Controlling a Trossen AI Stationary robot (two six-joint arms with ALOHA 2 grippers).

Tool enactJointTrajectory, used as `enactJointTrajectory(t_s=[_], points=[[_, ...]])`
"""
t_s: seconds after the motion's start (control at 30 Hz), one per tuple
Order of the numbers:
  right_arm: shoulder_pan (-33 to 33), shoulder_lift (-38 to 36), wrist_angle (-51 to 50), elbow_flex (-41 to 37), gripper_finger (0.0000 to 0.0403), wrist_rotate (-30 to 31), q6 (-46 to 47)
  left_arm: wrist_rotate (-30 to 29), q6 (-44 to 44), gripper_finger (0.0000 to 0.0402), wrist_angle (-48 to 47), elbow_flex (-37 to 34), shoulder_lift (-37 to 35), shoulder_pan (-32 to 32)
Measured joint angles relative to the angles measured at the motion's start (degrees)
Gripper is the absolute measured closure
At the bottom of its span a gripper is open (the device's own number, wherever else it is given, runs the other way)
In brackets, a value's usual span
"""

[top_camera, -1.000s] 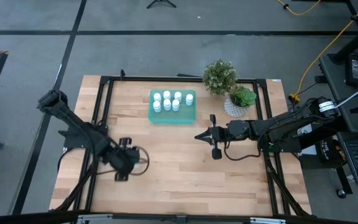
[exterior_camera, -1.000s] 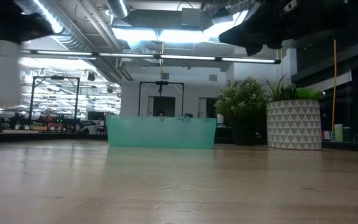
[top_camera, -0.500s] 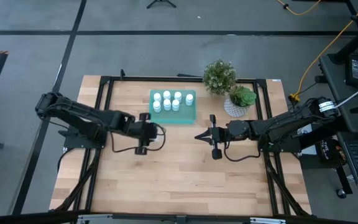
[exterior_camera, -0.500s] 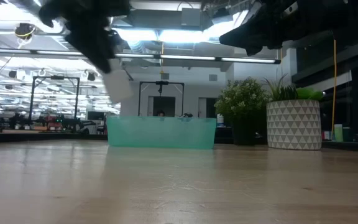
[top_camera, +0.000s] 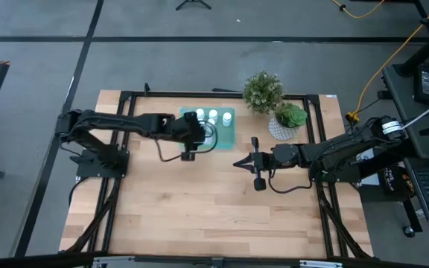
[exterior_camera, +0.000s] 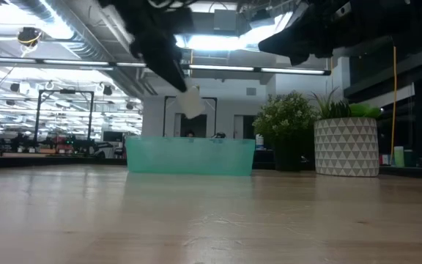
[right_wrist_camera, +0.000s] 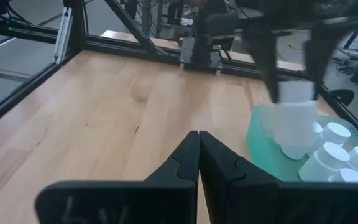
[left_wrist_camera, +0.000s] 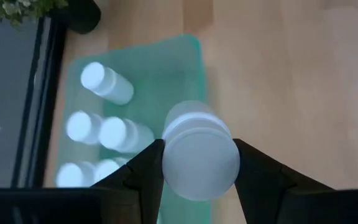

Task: Pick and place pill bottles into a basket
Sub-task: Put the white pill bottle into the green bin

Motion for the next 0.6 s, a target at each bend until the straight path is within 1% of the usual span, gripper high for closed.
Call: enactJointTrajectory(t_s=[0.17, 0.4, 0.6], points=[[0.0, 0.0, -2.2, 0.0, 0.0389, 0.0, 0.0, 1.2, 5.8, 0.0245, -1.5, 6.9, 6.6, 3.1], [0.0, 0.0, -3.8, 0.0, 0.0389, 0.9, -1.6, 1.4, 13.6, 0.0245, -8.0, 19.3, 16.7, 6.0], [-0.1, 0.0, -6.2, 0.0, 0.0389, 1.1, -1.7, 3.3, 18.2, 0.0245, -12.1, 27.0, 22.7, 8.3]])
